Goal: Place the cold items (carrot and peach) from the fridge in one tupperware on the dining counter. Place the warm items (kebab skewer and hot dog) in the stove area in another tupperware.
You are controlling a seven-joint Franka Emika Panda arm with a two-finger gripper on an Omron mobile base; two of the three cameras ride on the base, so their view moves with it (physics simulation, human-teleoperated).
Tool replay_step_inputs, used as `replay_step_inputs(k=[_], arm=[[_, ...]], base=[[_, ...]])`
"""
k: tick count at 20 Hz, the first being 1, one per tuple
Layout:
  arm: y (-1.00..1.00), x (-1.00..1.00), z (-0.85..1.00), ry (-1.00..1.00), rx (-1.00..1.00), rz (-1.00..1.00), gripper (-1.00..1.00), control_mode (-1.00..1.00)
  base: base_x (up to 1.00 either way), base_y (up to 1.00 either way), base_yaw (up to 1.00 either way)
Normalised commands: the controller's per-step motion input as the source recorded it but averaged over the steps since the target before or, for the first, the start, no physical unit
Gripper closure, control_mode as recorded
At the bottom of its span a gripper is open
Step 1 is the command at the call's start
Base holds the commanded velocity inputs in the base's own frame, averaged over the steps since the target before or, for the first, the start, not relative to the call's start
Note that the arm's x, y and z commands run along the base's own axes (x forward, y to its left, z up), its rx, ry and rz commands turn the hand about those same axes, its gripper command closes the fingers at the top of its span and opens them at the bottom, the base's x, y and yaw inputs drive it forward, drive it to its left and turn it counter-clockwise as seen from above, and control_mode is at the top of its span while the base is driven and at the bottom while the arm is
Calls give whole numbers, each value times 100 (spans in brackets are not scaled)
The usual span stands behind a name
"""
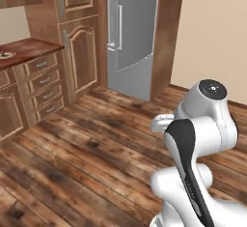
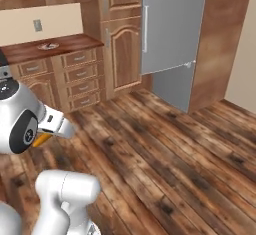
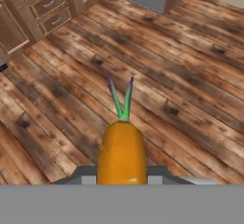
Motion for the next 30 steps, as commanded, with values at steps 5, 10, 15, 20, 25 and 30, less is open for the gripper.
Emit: replay_step_inputs(k=[5,10,15,20,25,30], arm=[[0,0,0,0,0,0,100,100],[0,0,0,0,0,0,100,100],[0,0,0,0,0,0,100,100],[0,0,0,0,0,0,100,100],[0,0,0,0,0,0,100,100],[0,0,0,0,0,0,100,100]], base=[[-100,12,8],[-100,24,4],[-100,33,0],[-100,21,2],[-100,1,14],[-100,-6,21]])
